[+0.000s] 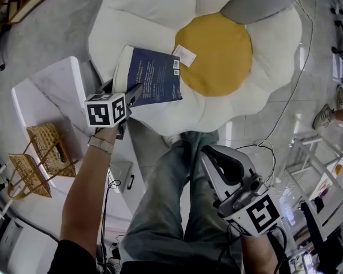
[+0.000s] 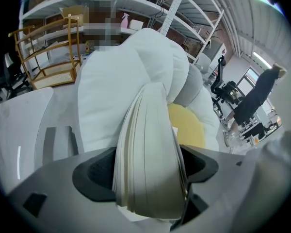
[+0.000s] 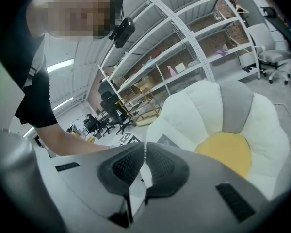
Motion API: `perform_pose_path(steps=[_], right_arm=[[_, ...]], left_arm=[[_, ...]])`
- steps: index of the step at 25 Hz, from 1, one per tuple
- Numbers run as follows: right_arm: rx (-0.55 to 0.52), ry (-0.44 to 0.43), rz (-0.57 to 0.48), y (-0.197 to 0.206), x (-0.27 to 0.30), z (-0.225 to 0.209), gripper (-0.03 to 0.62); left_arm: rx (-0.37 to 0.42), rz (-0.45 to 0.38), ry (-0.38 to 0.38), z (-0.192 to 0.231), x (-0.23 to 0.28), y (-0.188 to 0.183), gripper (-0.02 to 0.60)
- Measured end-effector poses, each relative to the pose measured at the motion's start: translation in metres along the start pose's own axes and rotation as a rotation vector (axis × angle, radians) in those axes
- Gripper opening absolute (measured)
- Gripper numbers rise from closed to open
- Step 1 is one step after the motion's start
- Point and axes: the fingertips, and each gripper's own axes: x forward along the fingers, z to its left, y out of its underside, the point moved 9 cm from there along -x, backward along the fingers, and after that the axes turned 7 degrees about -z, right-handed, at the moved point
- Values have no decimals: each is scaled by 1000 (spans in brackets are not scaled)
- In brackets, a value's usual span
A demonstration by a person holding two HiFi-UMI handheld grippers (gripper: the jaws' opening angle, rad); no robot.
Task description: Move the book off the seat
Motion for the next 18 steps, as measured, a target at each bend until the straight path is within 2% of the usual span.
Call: perform_pose_path(steps=[2,3,6,14,18], right_arm=[[-1,-7,8,0,1,0,17],[-1,-11,13,-1,1,0,17],[1,-23,21,-2,4,1,17],[9,-40,34,0,2,-4,17],[1,-54,49,-3,-1,-8,17]], left_arm=[[23,5,-1,-7,-3,-1,381],[40,5,-1,-12,-5,-1,326],[47,-24,4,-23,-7,-3,253],[-118,-106,60,-24,-7,-2,182],[-192,-122,70,-34,-10,-4,172]])
